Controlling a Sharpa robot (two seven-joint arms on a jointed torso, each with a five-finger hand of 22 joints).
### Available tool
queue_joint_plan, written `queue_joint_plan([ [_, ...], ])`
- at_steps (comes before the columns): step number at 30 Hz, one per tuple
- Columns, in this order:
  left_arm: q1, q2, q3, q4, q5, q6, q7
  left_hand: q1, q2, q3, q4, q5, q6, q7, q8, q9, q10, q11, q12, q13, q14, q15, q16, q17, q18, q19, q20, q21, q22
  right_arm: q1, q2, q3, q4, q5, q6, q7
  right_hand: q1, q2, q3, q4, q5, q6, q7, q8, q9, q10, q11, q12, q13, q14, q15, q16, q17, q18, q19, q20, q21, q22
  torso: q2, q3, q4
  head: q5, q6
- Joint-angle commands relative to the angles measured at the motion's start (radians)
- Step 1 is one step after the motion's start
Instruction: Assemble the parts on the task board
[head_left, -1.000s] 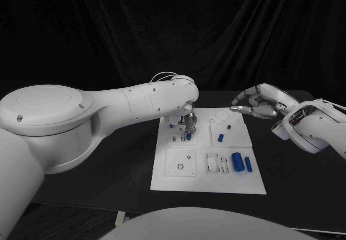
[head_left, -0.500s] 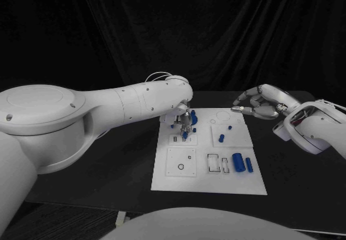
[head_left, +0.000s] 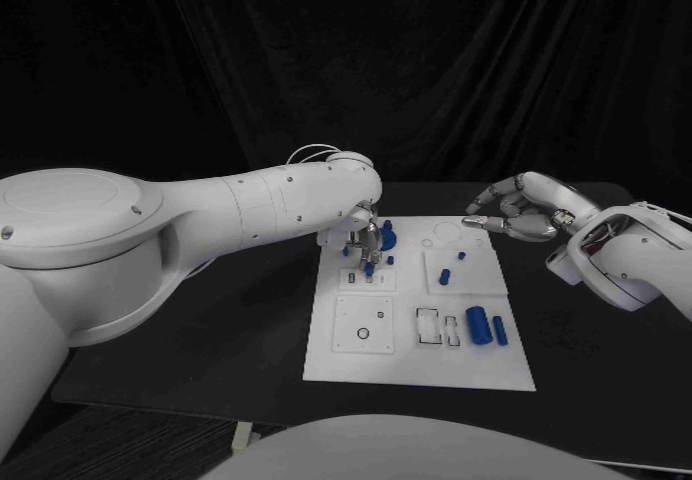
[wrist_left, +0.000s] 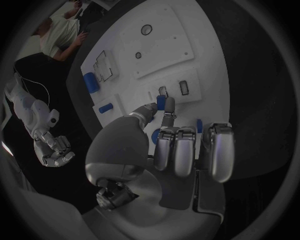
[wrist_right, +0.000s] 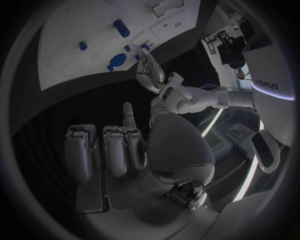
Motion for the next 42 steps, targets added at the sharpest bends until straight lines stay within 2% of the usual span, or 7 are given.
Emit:
queue_joint_plan([
  [1, -0.001, -0.003, 0.001, 0.007, -0.001, -0.027, -0.049, -0.012, 0.0, 0.009, -0.001, 0.007, 0.007, -0.012, 0.008, 0.005, 0.107, -0.008, -0.004, 0.263, 0.107, -0.007, 0.003, 0.263, -0.012, 0.014, -0.008, -0.005, 0.104, -0.004, 0.0, 0.001, -0.001, 0.0, 0.013, -0.019, 0.006, 0.006, -0.003, -0.001, 0.005, 0.007, 0.003, -0.001, 0.001, 0.104, 0.008, 0.003, 0.263, 0.107, 0.006, 0.003, 0.263, 0.0, 0.085, 0.008, -0.006, 0.252, 0.001, -0.0008, 0.0006, 0.0, 0.0],
  [24, -0.001, -0.033, 0.0, 0.061, -0.018, -0.032, -0.051, -0.03, 0.003, 0.027, 0.006, 0.01, 0.006, -0.012, 0.011, 0.018, 0.107, -0.009, -0.004, 0.263, 0.107, -0.009, 0.003, 0.263, -0.009, 0.009, -0.01, -0.015, 0.093, -0.015, 0.004, 0.001, -0.005, 0.0, 0.02, -0.028, 0.016, 0.008, -0.004, -0.004, 0.011, 0.008, 0.003, -0.002, 0.001, 0.104, 0.008, 0.003, 0.263, 0.107, 0.007, 0.003, 0.263, 0.001, 0.083, 0.01, -0.008, 0.251, -0.001, 0.0009, -0.0004, 0.018, 0.0],
  [29, -0.001, -0.04, 0.0, 0.076, -0.036, -0.034, -0.051, -0.036, 0.003, 0.034, 0.008, 0.008, 0.004, -0.012, 0.011, 0.024, 0.107, -0.01, -0.004, 0.263, 0.107, -0.01, 0.003, 0.263, -0.009, 0.007, -0.01, -0.019, 0.089, -0.017, 0.003, 0.001, -0.004, 0.0, 0.019, -0.029, 0.018, 0.009, -0.004, -0.005, 0.012, 0.008, 0.003, -0.002, 0.001, 0.104, 0.008, 0.003, 0.263, 0.107, 0.007, 0.003, 0.263, 0.001, 0.083, 0.01, -0.009, 0.251, -0.001, -0.0005, 0.0011, 0.018, 0.0],
  [34, -0.002, -0.047, 0.0, 0.086, -0.045, -0.041, -0.051, -0.039, 0.002, 0.037, 0.009, 0.007, 0.003, -0.012, 0.011, 0.025, 0.107, -0.01, -0.004, 0.263, 0.107, -0.01, 0.003, 0.263, -0.008, 0.005, -0.011, -0.021, 0.087, -0.02, 0.003, 0.001, -0.004, 0.0, 0.018, -0.029, 0.018, 0.009, -0.004, -0.005, 0.012, 0.008, 0.003, -0.002, 0.001, 0.104, 0.008, 0.003, 0.263, 0.107, 0.007, 0.003, 0.263, 0.001, 0.083, 0.01, -0.009, 0.251, 0.0, -0.001, 0.0002, 0.023, 0.0],
  [42, -0.002, -0.052, 0.0, 0.093, -0.058, -0.049, -0.051, -0.042, 0.002, 0.043, 0.009, 0.007, 0.0, -0.012, 0.011, 0.029, 0.107, -0.009, -0.004, 0.263, 0.107, -0.01, 0.003, 0.263, -0.007, 0.003, -0.011, -0.025, 0.083, -0.023, 0.005, 0.001, -0.004, 0.0, 0.017, -0.03, 0.02, 0.009, -0.004, -0.005, 0.014, 0.008, 0.003, -0.003, 0.0, 0.104, 0.008, 0.003, 0.263, 0.107, 0.007, 0.003, 0.263, 0.002, 0.082, 0.01, -0.01, 0.251, -0.006, 0.0009, -0.0006, 0.029, 0.0],
])
